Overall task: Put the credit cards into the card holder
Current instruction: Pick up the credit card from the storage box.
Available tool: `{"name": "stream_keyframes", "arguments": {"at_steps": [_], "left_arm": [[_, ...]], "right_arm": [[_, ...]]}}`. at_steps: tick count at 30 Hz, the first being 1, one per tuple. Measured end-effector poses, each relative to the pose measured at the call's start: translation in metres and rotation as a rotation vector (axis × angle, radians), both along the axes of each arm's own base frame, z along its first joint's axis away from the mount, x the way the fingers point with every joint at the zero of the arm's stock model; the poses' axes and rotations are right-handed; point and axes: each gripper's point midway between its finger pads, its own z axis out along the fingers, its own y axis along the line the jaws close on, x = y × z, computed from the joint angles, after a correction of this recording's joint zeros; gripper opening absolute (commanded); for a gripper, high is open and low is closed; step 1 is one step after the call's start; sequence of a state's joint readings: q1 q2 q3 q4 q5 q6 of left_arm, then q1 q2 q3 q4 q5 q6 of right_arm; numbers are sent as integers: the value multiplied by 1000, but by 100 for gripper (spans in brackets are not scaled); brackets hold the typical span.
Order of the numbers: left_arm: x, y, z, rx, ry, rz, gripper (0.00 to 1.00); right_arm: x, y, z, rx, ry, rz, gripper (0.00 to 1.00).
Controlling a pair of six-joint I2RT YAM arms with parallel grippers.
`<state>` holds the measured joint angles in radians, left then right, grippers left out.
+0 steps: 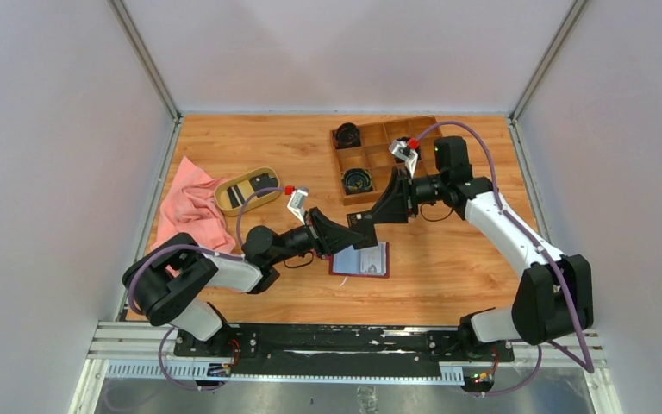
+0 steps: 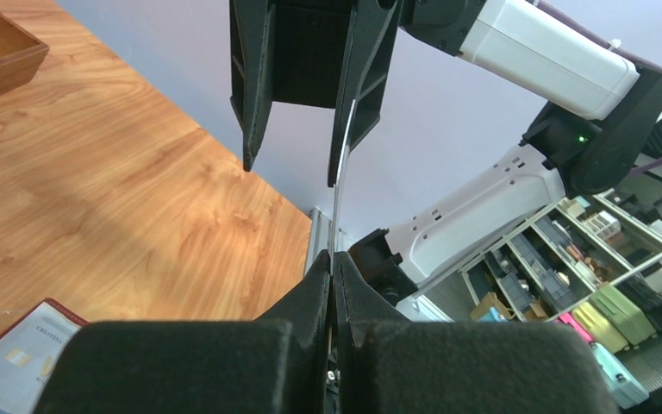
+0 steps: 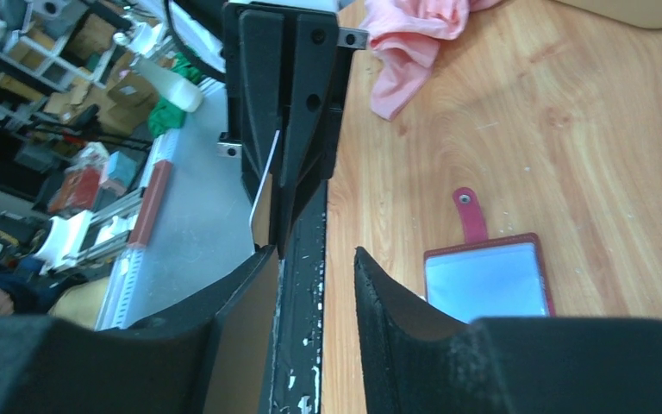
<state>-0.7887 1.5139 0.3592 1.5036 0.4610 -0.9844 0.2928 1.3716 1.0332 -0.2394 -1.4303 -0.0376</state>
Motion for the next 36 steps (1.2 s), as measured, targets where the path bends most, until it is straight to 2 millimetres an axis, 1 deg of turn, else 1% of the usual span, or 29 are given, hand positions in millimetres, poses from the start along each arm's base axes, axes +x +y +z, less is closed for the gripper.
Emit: {"name": "stream_keyframes", "arguments": {"at_steps": [3,5,9,15,19,22,28,32,34,35,36], "left_arm": [[2,0,0,-2,2,9,0],[2,1,0,-3,4,16,0],[4,2,-2,-2,10,30,0],[5,2,-1,-2,12,34,0],[4,2,-1,-3,12,30,0],[4,0,-3,0,15,25,0],[3,-8,-11,21,29,0,0],[3,-11,-15,29,34,-8,0],[2,-11,-15,29,33,-10,0],[2,-11,-15,29,32,-11,0],[2,-11,-15,29,31,-13,0]], "right_arm": [[5,-1,-2,-27,-30,-45,47],[9,-6,-2,-45,-56,-91,47],[12,-15,5,-35,-81,-121,48],[0,-13,12,8,-76,-58,48],[-8,-6,11,9,-70,-23,45],[-10,-2,7,3,-50,-8,43],[-7,0,1,-8,-13,-8,32],[-8,0,2,-8,-6,-8,16],[-7,0,2,-7,-9,-8,3],[-7,0,2,-8,-9,-9,0],[-7,0,2,-8,-9,-9,0]]}}
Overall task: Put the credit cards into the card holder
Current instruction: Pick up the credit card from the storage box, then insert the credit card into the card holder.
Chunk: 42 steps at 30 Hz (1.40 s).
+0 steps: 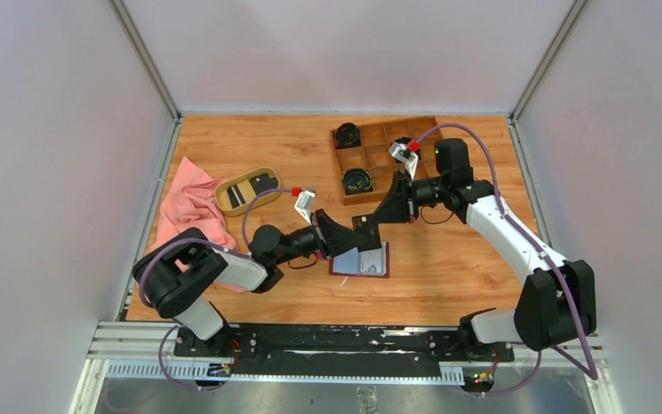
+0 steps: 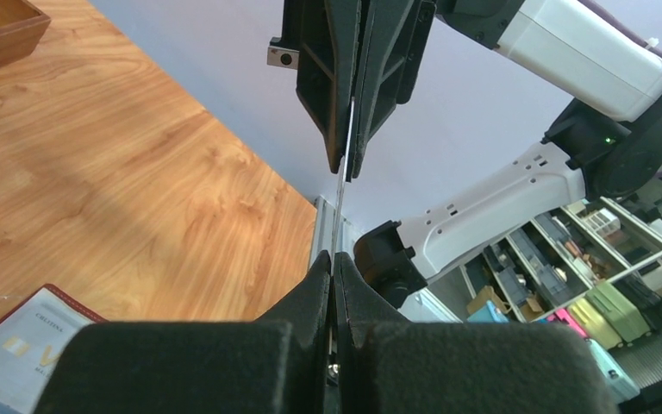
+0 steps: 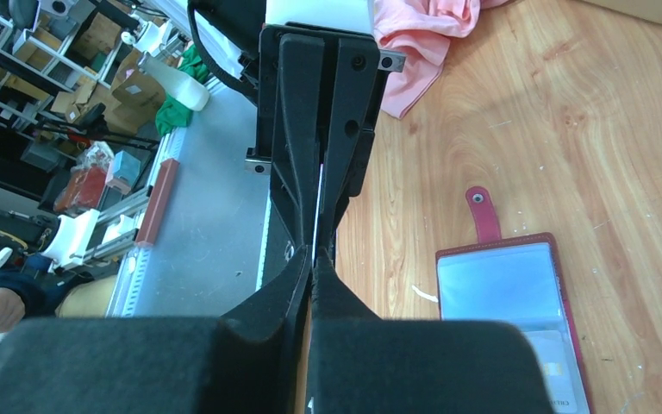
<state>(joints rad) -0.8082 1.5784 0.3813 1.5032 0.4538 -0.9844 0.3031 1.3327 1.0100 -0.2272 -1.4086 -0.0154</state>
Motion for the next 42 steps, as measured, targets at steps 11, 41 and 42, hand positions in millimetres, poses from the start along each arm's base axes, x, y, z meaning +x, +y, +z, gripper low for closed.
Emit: {"name": "stream_keyframes", "arguments": {"at_steps": [11,41,42], "left_arm": [[1,23,-9,81,-26,98,91],[9,99,-156,626,334,396,72],[9,98,-157,624,343,396,71]], "right_arm": [[2,-5,-16,-23,23,-36,0],[47,-42,-170,-211,430,-767,0],[47,-40,-172,-213,437,-769,0]]}}
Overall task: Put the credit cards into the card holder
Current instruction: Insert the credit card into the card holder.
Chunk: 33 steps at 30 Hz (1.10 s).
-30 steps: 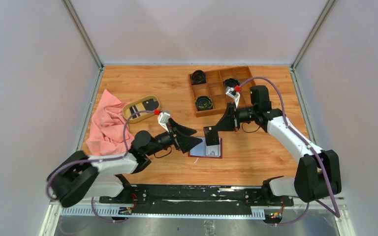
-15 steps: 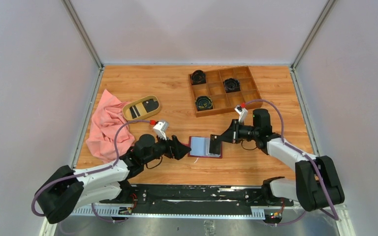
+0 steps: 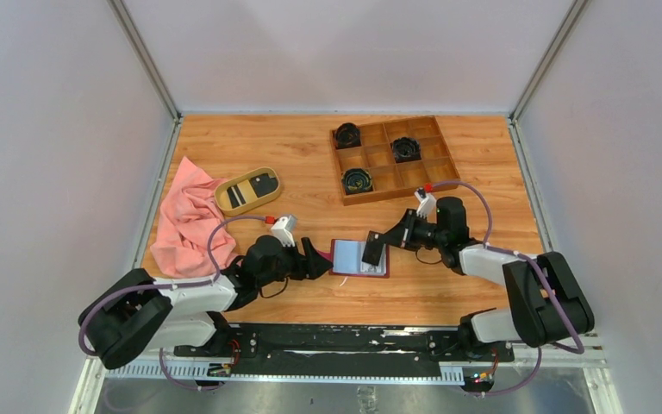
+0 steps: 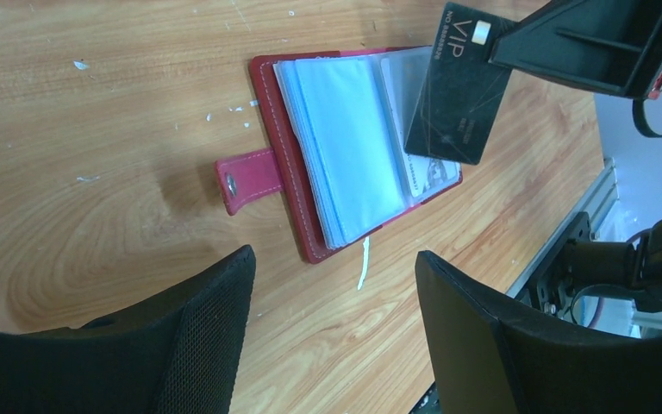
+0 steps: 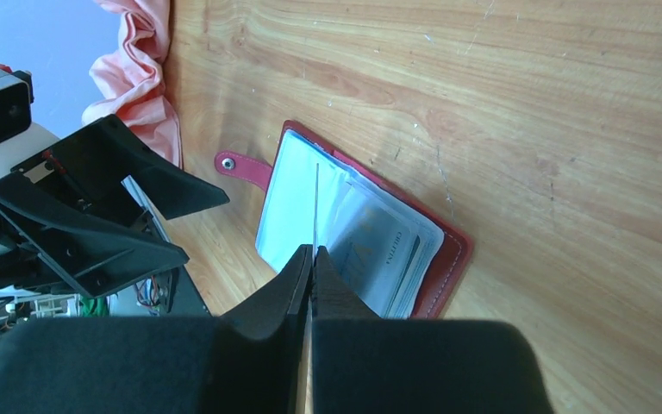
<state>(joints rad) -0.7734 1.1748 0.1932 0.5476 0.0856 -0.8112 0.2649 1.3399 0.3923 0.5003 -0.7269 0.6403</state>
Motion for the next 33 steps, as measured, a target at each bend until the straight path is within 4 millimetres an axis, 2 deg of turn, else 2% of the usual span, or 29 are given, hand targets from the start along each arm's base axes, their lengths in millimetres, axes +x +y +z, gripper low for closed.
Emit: {"name": "stream_keyframes", "arguments": {"at_steps": [6,15,20,33], "left_arm": [[2,-4,-2,-29,29,19,63],[2,-5,-13,-27,76,34,56],[0,-5,-26,-8,109,36,48],[2,-23,-33,-51,139,2,32]], "right_arm": [[-4,10,-11,2,37,-1,0],[-2,7,-20,-9,71,-50,0],[-3,7,-29,-7,113,-64,0],[-4,12,-32,9,144,-67,0]]}}
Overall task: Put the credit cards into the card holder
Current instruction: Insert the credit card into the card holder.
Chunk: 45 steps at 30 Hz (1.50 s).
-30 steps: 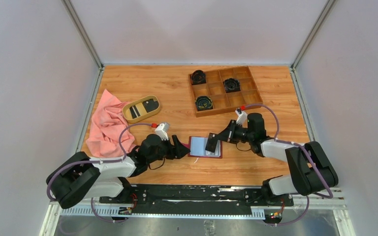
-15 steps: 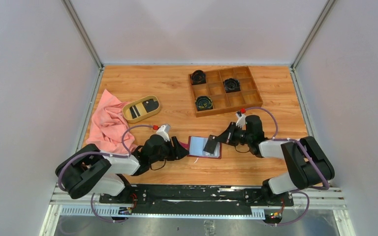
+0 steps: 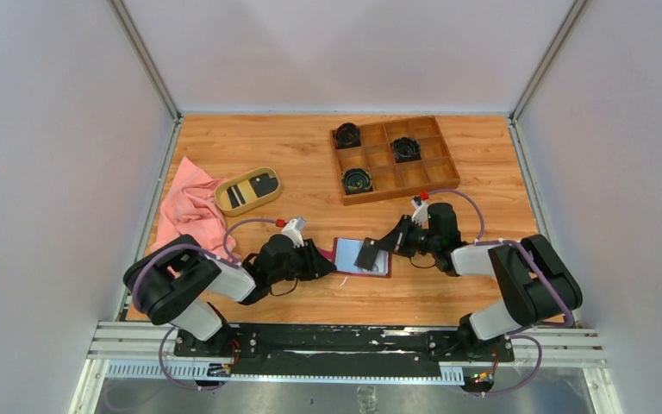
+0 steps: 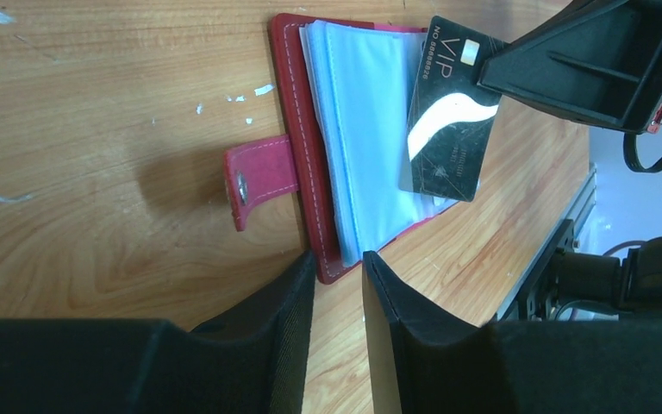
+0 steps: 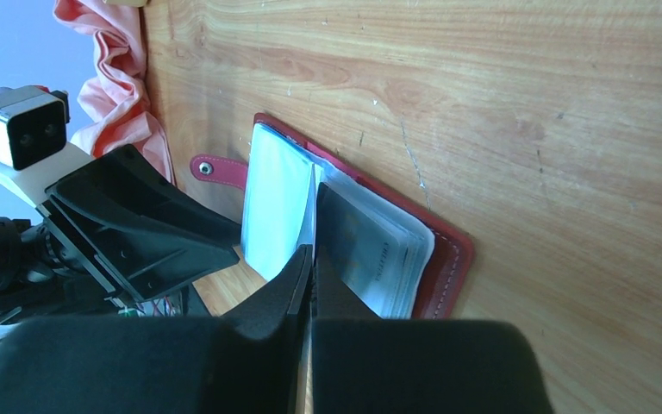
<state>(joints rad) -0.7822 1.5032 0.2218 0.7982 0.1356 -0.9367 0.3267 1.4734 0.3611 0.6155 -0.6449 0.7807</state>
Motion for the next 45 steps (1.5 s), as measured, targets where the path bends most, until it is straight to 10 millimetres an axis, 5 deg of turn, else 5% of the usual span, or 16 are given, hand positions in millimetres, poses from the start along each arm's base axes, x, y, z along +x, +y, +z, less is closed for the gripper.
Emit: {"name": "stream_keyframes", "arguments": {"at_steps": [45], "left_arm": [[4,-21,-2,-105,32,-13,30]], "right_arm": [[2,10,-10,-38,114,112,0]]}}
